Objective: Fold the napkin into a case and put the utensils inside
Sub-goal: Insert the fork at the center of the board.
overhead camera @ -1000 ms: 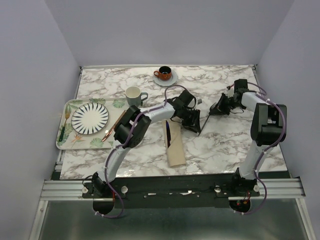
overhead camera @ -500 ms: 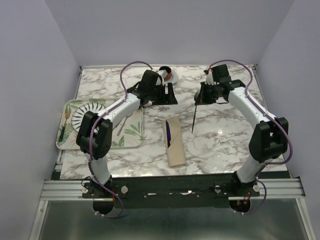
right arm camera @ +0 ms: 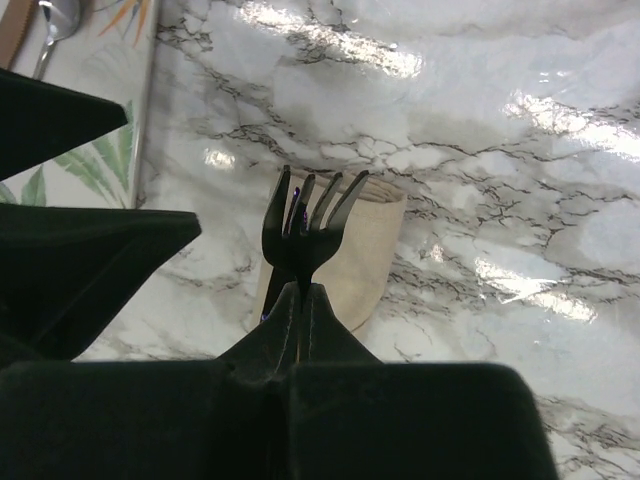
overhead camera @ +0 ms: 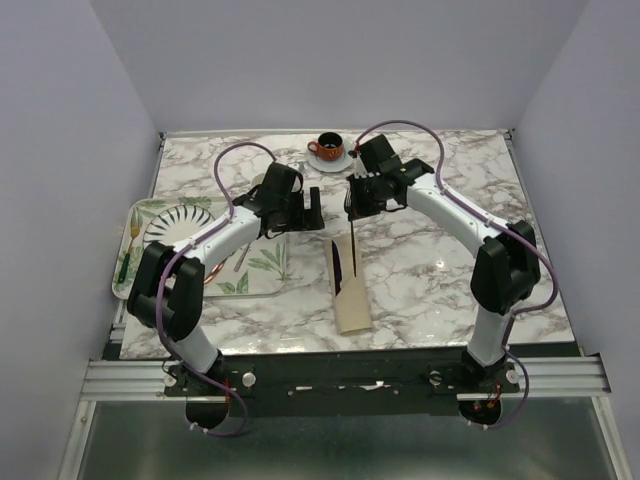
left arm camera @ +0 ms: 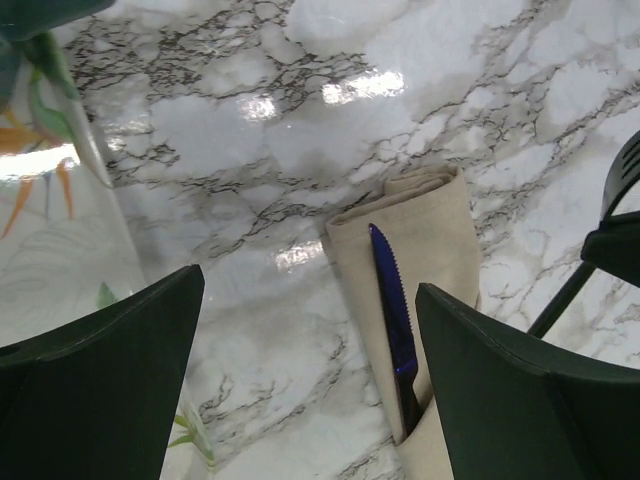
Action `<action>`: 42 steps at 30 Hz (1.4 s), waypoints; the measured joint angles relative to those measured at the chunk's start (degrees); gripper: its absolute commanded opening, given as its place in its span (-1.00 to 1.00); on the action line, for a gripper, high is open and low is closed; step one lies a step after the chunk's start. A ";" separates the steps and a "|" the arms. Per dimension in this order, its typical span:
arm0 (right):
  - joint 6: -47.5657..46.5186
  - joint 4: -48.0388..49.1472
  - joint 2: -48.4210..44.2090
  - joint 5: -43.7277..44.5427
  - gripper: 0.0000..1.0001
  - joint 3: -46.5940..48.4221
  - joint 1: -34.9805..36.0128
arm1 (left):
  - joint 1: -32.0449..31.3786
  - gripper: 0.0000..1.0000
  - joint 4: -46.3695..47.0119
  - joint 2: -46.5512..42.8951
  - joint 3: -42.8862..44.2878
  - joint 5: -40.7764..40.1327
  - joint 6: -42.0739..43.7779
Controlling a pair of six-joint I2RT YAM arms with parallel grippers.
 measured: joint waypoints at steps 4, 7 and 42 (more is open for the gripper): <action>0.74 -0.76 4.28 1.70 -0.99 2.99 0.92 | 1.36 0.97 -0.15 -1.95 -1.66 -1.38 0.04; 1.01 -1.11 6.58 2.71 -0.99 5.25 0.98 | 2.16 0.97 -0.07 -3.54 -2.62 -1.84 0.04; 2.45 -1.40 10.84 1.46 -0.99 3.06 1.62 | 5.14 0.97 0.33 -4.92 -6.84 -1.60 -1.31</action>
